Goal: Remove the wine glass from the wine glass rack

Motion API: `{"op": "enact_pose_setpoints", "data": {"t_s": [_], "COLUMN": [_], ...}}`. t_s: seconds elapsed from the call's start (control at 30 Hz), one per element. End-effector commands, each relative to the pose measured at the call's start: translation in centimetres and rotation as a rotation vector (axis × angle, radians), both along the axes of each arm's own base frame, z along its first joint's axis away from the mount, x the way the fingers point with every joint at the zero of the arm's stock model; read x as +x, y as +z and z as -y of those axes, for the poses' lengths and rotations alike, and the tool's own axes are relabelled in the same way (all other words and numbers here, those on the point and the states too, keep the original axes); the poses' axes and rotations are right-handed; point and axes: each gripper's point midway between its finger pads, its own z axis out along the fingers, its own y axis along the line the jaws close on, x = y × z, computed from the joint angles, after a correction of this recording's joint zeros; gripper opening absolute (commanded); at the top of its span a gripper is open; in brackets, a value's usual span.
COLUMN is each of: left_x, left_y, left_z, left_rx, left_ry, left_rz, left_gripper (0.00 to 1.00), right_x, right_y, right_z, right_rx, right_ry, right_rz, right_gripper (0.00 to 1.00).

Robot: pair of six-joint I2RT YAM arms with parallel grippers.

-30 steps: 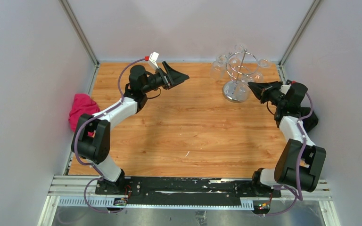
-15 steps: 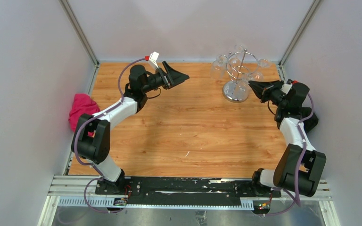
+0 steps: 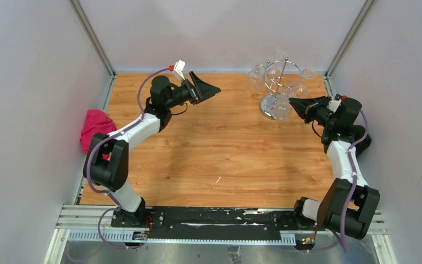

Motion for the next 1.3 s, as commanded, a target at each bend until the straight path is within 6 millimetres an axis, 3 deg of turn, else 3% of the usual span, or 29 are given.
{"op": "enact_pose_setpoints", "data": {"t_s": [0.0, 0.37, 0.7, 0.87, 1.2, 1.27], "left_x": [-0.6, -0.7, -0.8, -1.5, -5.8, -5.4], "left_y": [2.1, 1.6, 1.5, 2.8, 8.2, 7.4], "left_z": [0.0, -0.2, 0.0, 0.5, 0.2, 0.5], "left_rx": [-0.015, -0.006, 0.000, -0.017, -0.417, -0.430], "left_ry": [-0.020, -0.013, -0.015, -0.036, -0.250, -0.266], "left_rz": [0.066, 0.065, 0.073, 0.135, 0.267, 0.240], "left_gripper": [0.88, 0.89, 0.89, 0.89, 0.89, 0.83], "right_x": [-1.2, -3.3, -6.1, -6.2, -5.9, -5.7], "right_y": [1.7, 2.2, 7.2, 10.2, 16.1, 16.7], "right_z": [-0.5, -1.6, -3.9, -6.6, -11.9, -12.2], "right_rx": [-0.040, -0.055, -0.076, -0.064, 0.033, 0.046], "right_ry": [0.032, 0.072, 0.128, 0.192, 0.327, 0.333], "right_rz": [0.059, 0.068, 0.189, 0.282, 0.473, 0.490], "right_gripper": [0.00, 0.00, 0.00, 0.00, 0.00, 0.00]}}
